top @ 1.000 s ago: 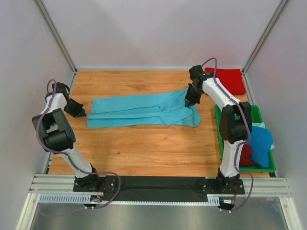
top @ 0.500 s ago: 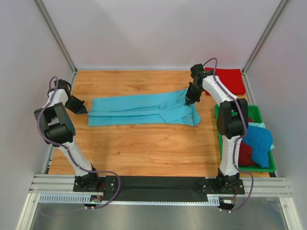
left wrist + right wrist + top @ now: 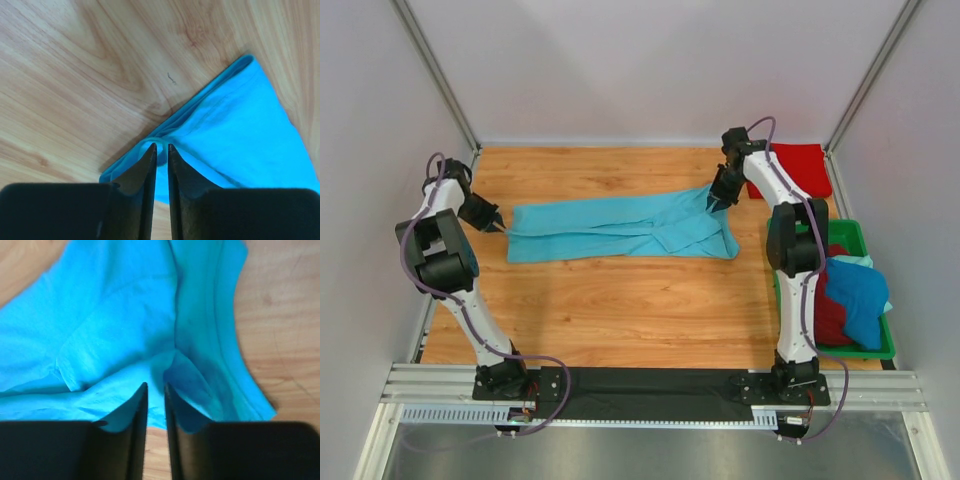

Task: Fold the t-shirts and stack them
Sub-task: Fold the tshirt

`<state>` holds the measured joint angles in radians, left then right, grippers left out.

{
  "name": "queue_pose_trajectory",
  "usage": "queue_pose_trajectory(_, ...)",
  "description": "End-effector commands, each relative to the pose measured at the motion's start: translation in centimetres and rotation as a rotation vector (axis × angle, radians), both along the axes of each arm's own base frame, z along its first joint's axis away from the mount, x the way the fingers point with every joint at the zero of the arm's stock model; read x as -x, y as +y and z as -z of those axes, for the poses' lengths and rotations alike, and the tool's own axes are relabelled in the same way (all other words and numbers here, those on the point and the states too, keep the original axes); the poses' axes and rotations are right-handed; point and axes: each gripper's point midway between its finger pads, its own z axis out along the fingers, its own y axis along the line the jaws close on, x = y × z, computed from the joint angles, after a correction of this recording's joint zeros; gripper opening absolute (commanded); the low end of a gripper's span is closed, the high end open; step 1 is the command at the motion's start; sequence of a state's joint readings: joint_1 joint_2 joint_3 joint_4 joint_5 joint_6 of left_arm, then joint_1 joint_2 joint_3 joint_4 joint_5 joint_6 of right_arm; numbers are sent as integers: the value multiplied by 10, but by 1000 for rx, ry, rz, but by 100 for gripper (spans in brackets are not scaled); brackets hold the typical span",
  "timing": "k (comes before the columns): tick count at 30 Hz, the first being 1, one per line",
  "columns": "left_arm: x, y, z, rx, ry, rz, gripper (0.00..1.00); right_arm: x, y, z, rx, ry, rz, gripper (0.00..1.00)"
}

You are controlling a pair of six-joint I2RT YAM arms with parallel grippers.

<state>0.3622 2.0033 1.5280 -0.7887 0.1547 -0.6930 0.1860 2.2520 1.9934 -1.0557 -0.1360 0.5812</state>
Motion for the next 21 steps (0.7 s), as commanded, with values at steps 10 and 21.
queue_pose_trajectory(10, 38, -3, -64, -156, -104, 131, 47, 6, -2, -82, 9, -177, -142, 45)
queue_pose_trajectory(21, 64, -72, -36, -11, -175, 262, 31, 55, 170, -54, -37, -190, -328, 29)
